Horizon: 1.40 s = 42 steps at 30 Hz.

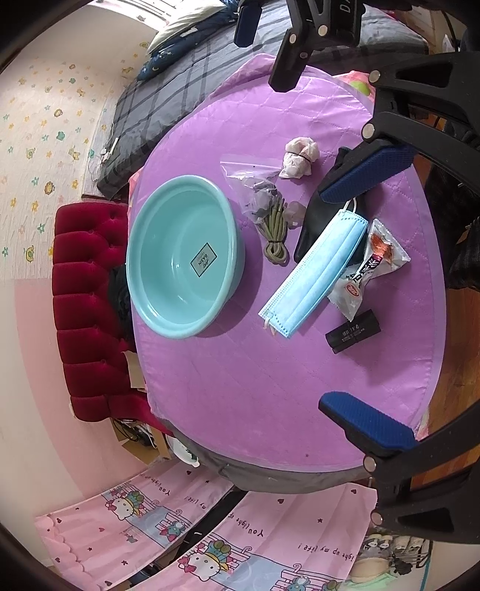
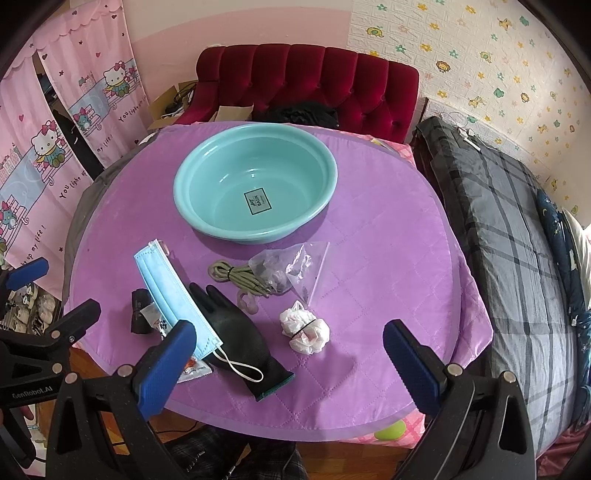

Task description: Organize soft objects

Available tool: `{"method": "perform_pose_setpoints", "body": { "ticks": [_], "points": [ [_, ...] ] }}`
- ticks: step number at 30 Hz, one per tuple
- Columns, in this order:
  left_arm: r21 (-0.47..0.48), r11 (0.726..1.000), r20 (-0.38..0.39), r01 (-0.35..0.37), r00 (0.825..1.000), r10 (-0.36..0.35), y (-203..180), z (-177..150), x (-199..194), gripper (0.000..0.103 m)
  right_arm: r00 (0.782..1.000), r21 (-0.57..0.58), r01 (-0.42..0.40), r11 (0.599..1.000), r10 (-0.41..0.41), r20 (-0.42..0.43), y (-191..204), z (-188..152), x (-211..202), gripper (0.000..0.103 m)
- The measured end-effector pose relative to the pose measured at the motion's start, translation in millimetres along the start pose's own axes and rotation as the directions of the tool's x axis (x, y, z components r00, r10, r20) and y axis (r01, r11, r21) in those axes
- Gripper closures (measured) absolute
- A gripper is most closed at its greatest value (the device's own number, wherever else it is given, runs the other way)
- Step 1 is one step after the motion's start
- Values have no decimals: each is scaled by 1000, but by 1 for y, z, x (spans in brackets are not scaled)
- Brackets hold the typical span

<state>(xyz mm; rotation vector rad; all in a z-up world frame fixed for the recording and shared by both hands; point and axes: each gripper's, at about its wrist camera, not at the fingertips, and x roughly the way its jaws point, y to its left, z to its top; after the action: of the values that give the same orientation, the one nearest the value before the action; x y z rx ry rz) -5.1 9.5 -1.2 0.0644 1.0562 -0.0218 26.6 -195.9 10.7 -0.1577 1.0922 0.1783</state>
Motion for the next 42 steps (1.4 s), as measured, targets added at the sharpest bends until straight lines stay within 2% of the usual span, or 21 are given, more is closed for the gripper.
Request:
{"method": "perform_pose_setpoints", "body": {
  "ticks": [7,31,42],
  "points": [
    [-15,1000,-3,16,1000,-16,4,-1,2,0,1000,0,3,1000,-3,-7,-1,0,2,0],
    [-33,999,-18,-2,1000,1,21,-3,8,0,1000,-11,-1,1000,1,-27,2,4,15,0],
    [-70,998,-23,-4,1000,2,33,-7,12,0,999,-11,13,1000,-13,-41,-4,6,22,0]
  ]
}}
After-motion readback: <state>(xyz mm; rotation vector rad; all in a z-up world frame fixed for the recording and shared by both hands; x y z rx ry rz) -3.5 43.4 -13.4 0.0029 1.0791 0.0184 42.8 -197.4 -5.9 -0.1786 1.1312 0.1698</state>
